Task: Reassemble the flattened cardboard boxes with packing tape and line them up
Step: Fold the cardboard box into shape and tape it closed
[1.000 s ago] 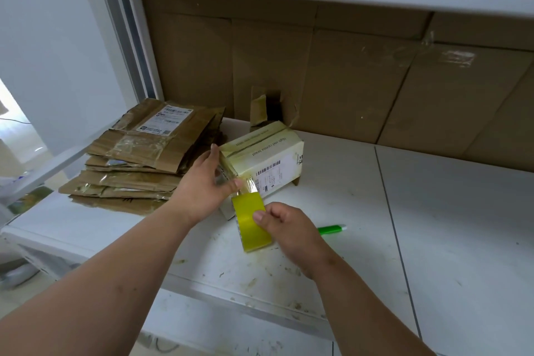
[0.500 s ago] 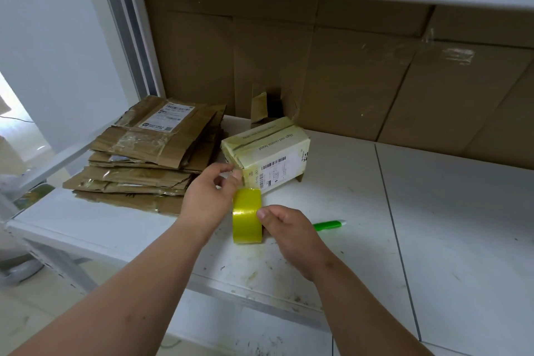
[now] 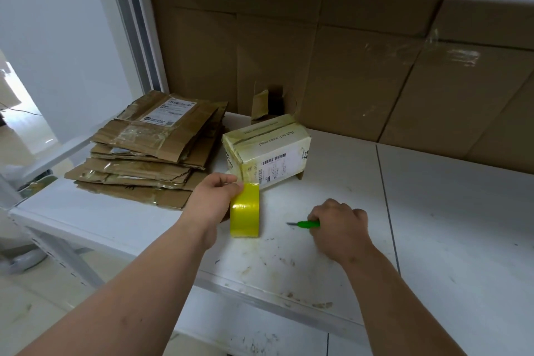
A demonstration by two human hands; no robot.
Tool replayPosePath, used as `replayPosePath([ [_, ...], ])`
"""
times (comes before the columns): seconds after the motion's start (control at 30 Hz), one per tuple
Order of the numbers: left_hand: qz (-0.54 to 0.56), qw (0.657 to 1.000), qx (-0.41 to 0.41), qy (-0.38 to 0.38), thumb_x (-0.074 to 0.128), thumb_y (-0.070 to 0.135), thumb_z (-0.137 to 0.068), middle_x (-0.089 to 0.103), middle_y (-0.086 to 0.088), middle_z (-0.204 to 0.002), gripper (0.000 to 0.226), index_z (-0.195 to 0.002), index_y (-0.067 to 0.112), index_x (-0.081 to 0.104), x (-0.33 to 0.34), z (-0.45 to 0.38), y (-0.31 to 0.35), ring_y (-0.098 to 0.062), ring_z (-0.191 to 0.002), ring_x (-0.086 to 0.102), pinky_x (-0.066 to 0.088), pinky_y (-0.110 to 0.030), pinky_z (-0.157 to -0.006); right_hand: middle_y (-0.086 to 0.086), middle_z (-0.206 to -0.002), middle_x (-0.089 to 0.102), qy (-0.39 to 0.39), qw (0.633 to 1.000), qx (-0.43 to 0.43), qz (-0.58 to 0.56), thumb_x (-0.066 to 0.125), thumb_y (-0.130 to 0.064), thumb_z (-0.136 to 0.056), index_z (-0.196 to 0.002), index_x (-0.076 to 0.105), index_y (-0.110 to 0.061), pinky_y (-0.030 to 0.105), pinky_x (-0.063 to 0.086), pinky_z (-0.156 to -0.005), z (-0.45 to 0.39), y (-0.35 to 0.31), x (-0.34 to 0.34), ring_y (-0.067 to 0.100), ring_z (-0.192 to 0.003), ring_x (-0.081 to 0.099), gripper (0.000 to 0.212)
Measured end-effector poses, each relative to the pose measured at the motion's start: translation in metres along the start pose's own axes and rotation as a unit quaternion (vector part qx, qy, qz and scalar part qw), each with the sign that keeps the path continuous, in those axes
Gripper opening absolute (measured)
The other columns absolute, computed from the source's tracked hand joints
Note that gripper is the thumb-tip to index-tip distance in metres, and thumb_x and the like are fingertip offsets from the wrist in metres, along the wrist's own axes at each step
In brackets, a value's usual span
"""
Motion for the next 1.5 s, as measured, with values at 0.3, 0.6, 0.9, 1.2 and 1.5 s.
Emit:
replayPosePath([
  [0.3, 0.019, 1.000, -0.006, 0.021, 0.066, 0.021, -0.094, 0.066, -0.007, -0.098, 0.003, -0.097, 0.021, 0.068, 0.004, 0.004, 0.000, -0.027, -0.081, 0.059, 0.050, -0.037, -0.069, -0.002, -0.092, 0.062, 0.141, 0.959, -0.126, -0.209, 0.045, -0.031, -0.102, -0.114, 0.062, -0.024, 0.034, 0.047, -0.070, -0.001, -0.021, -0.036, 0.019, -0.083, 0.058, 0.022],
  [0.6, 0.013, 0.997, 0.040, 0.059, 0.068, 0.020, -0.093, 0.066, -0.010, -0.094, 0.003, -0.091, 0.022, 0.069, 0.006, 0.011, -0.002, -0.025, -0.082, 0.060, 0.050, -0.039, -0.071, -0.001, -0.104, 0.057, 0.151, 0.957, -0.213, -0.130, 0.046, -0.037, -0.101, -0.121, 0.068, -0.031, 0.031, 0.049, -0.074, -0.013, -0.072, -0.068, 0.020, -0.091, 0.058, 0.030],
  [0.9, 0.010, 0.994, 0.053, 0.096, 0.072, 0.023, -0.089, 0.069, -0.008, -0.090, 0.005, -0.084, 0.023, 0.072, 0.007, 0.007, -0.004, -0.025, -0.080, 0.063, 0.055, -0.044, -0.076, 0.000, -0.097, 0.057, 0.163, 0.955, -0.224, -0.103, 0.045, -0.037, -0.099, -0.109, 0.071, -0.024, 0.033, 0.051, -0.074, -0.015, -0.077, -0.077, 0.022, -0.087, 0.058, 0.030],
  [1.2, -0.001, 0.993, 0.069, 0.100, 0.071, 0.020, -0.090, 0.066, -0.003, -0.080, 0.004, -0.086, 0.018, 0.071, 0.010, 0.006, -0.002, -0.020, -0.071, 0.059, 0.049, -0.035, -0.069, 0.004, -0.100, 0.055, 0.130, 0.962, -0.230, -0.066, 0.046, -0.035, -0.100, -0.101, 0.070, -0.018, 0.031, 0.047, -0.071, -0.028, -0.087, -0.074, 0.026, -0.091, 0.058, 0.030],
  [1.5, -0.020, 0.992, 0.066, 0.103, 0.068, 0.020, -0.092, 0.065, -0.004, -0.087, 0.011, -0.082, 0.022, 0.071, 0.001, 0.001, -0.003, -0.020, -0.077, 0.056, 0.045, -0.034, -0.068, 0.002, -0.099, 0.055, 0.119, 0.966, -0.216, -0.076, 0.045, -0.032, -0.100, -0.099, 0.070, -0.017, 0.033, 0.050, -0.076, -0.036, -0.069, -0.068, 0.025, -0.092, 0.058, 0.029],
])
Point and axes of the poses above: each hand's wrist, its own z-axis away from the middle knuckle, its own x-axis out of the palm, y = z × x, the point moved 3 cm from there along -z, towards the middle knuckle
